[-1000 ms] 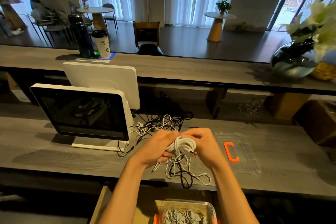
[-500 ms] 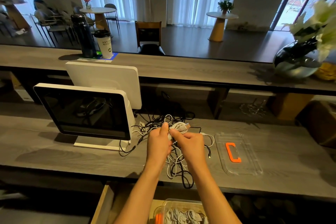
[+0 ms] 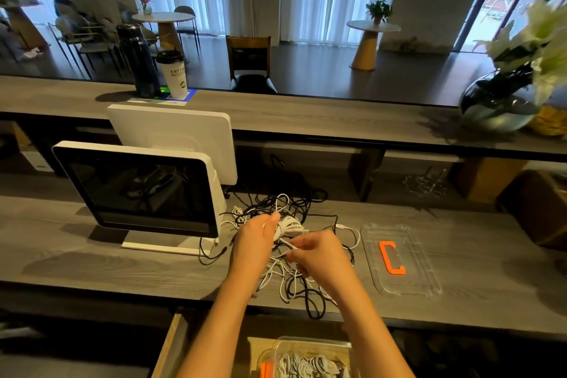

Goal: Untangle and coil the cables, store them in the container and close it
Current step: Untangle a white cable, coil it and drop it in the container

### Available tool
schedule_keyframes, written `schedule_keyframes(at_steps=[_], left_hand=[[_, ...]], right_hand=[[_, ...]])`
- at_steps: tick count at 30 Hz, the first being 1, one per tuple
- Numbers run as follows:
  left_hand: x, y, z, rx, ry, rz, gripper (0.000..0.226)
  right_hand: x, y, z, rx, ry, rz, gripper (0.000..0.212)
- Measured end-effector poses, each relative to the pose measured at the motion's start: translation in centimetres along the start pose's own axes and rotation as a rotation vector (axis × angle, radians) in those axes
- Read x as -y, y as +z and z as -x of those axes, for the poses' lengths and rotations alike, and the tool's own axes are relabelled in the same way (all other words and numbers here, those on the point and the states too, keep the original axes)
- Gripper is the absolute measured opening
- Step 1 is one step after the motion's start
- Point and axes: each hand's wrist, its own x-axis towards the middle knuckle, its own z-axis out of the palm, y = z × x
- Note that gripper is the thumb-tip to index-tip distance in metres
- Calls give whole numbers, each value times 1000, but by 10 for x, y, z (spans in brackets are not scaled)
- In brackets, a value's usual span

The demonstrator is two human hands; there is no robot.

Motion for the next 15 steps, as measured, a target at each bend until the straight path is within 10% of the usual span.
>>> schedule_keyframes(at_steps=[5,15], left_hand=[[1,-2,-2,146,29,-175,38],[-6,-15,7,311,47,146,50]], right_hand=[[9,-4,5,-56,-281,368,18],[-3,-14,-3,-84,-423,-109,17]])
